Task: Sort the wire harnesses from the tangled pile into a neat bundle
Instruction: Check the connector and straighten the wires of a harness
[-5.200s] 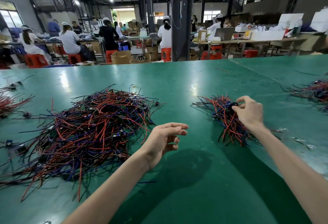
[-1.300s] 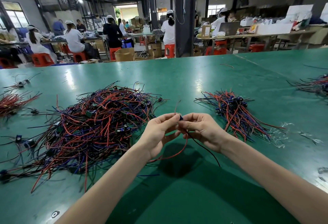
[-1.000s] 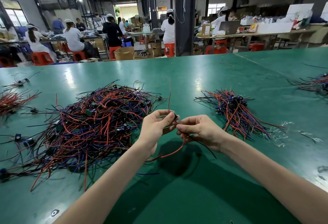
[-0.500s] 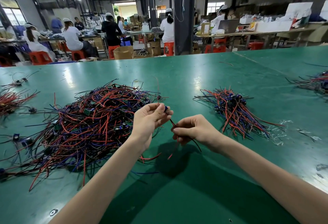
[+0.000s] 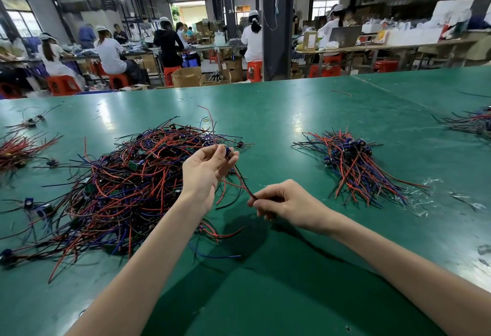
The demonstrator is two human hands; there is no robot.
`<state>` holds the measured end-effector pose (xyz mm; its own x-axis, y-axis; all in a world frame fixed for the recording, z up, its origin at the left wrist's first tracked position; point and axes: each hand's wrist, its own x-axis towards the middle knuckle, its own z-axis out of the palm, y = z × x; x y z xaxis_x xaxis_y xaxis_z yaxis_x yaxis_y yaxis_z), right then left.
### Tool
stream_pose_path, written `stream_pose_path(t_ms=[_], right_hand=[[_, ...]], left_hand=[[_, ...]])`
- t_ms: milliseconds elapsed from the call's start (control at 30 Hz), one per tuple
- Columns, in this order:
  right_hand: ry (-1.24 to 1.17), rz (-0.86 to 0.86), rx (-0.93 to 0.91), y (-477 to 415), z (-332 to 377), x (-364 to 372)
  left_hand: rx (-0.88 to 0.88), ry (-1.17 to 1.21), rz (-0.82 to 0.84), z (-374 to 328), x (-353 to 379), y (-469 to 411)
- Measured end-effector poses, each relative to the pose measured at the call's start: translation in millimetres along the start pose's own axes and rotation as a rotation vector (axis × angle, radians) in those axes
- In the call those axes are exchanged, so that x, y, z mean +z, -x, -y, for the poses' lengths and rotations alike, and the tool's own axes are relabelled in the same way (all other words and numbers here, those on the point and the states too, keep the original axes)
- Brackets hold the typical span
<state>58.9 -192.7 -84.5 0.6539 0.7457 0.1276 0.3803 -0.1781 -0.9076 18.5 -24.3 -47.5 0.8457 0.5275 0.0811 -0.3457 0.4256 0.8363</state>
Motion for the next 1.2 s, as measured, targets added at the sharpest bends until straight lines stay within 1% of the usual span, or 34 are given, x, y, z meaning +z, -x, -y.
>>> stream_pose_path(t_ms=[200,333,433,567,700,767,833,933,1000,1100,1200], right_hand=[[0.116,-0.004,0.000,0.5,-3.0,-2.4],[0.058,0.043,0.007,2.3,-4.2,2.5],[0.035,0.046,-0.006,4.0,-2.5,3.2],[0.027,0.002,-0.102,5.6,1.2,8.0],[0.116,-0.108,-0.286,6.6,4.7,11.1],[0.124,-0.130,-0.331,6.9,6.3,9.0],[0.033,-0.107,-0.252,6.4,7.5,8.0],[-0.164,-0.014,0.010,4.8,7.4,8.0],[-0.203,0.019,0.136,4.4,5.1,6.8],[-0.191,0.041,0.249,6.3,3.1,3.2],[-0.194,0.028,0.282,5.2,2.3,1.1]], left_hand=[[0.005,-0.021,0.006,0.7,-0.1,-0.4],[0.026,-0.024,-0.012,-0.6,-1.8,-3.1],[0.044,-0.031,-0.024,0.4,-4.9,-6.2],[0.049,-0.083,-0.025,13.2,-3.7,-4.8],[0.044,-0.116,-0.028,23.0,-1.1,-4.0],[0.041,-0.154,-0.030,26.8,-0.6,-3.2],[0.040,-0.184,-0.024,27.8,-0.4,-2.6],[0.029,-0.133,-0.033,22.2,-2.4,-5.5],[0.021,-0.113,-0.041,17.4,-4.9,-7.6],[0.016,-0.111,-0.016,13.8,-6.3,-7.6],[0.019,-0.082,-0.029,10.8,-4.4,-8.3]])
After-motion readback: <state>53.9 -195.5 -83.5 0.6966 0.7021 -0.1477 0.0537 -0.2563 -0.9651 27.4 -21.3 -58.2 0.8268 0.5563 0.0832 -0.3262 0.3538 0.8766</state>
